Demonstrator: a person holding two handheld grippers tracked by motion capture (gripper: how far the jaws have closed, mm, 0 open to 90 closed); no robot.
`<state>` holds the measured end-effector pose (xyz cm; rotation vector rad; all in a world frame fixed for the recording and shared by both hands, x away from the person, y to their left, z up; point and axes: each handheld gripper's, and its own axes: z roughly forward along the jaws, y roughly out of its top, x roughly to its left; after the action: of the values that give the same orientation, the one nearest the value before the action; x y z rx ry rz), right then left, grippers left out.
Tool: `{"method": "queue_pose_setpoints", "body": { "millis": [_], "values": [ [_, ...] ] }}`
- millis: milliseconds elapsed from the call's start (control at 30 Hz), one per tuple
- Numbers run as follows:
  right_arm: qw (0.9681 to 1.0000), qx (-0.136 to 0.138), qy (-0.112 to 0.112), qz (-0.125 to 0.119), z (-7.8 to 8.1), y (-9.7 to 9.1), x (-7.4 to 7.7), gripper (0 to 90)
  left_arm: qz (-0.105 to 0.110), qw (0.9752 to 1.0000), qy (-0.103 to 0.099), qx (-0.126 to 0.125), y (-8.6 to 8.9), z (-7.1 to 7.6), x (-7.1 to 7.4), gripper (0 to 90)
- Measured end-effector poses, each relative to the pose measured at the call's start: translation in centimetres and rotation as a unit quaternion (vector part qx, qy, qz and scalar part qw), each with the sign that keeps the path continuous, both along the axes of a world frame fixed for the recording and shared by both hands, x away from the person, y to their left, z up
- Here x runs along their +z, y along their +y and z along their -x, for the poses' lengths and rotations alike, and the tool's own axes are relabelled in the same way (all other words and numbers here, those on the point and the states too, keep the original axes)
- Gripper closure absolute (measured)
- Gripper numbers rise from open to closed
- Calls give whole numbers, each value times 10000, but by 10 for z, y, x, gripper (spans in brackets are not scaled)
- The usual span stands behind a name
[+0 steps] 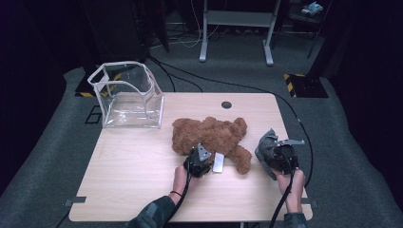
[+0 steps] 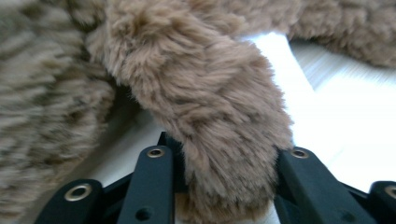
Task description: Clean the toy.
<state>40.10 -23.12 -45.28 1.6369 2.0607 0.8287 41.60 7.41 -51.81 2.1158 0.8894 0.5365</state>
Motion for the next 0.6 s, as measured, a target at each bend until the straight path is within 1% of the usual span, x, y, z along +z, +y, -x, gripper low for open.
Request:
{"method": "queue_pose_setpoints", "body": {
  "millis": [33,100,133,167,233,267,300,333,467,500,567,600],
  "values": [
    [10000,0,0,-4,0,0,0,709,30,10000,-82,-27,1,0,3,695],
    [10000,-14,7,-3,0,0,0,709,107,9998,-143,-114,3,0,11,702],
    [10000,-36,9,7,0,0,1,709,127,9996,-155,-185,4,-2,16,704],
    [10000,-71,23,-9,0,0,1,709,123,9996,-124,-230,5,-3,19,705],
    [10000,-65,24,-38,1,-1,2,709,192,9992,-122,-334,7,-7,27,706],
    [10000,-32,-23,-18,1,-2,2,709,165,9991,-161,-358,8,-9,31,707],
    [10000,-30,-27,-21,1,-2,2,709,151,9987,-177,-443,9,-12,36,707],
    [10000,-39,-29,-22,1,-2,2,709,145,9986,-185,-466,10,-13,39,708],
    [10000,-31,-22,-15,1,-2,2,709,175,9977,-269,-591,11,-19,53,710],
    [10000,-29,-19,-17,1,-2,2,709,179,9972,-288,-659,11,-21,56,710],
    [10000,-48,10,-37,1,-1,2,708,199,9970,-318,-681,11,-24,60,711],
    [10000,-67,25,-51,1,0,3,709,295,9965,-301,-728,12,-26,64,712]
  ]
}}
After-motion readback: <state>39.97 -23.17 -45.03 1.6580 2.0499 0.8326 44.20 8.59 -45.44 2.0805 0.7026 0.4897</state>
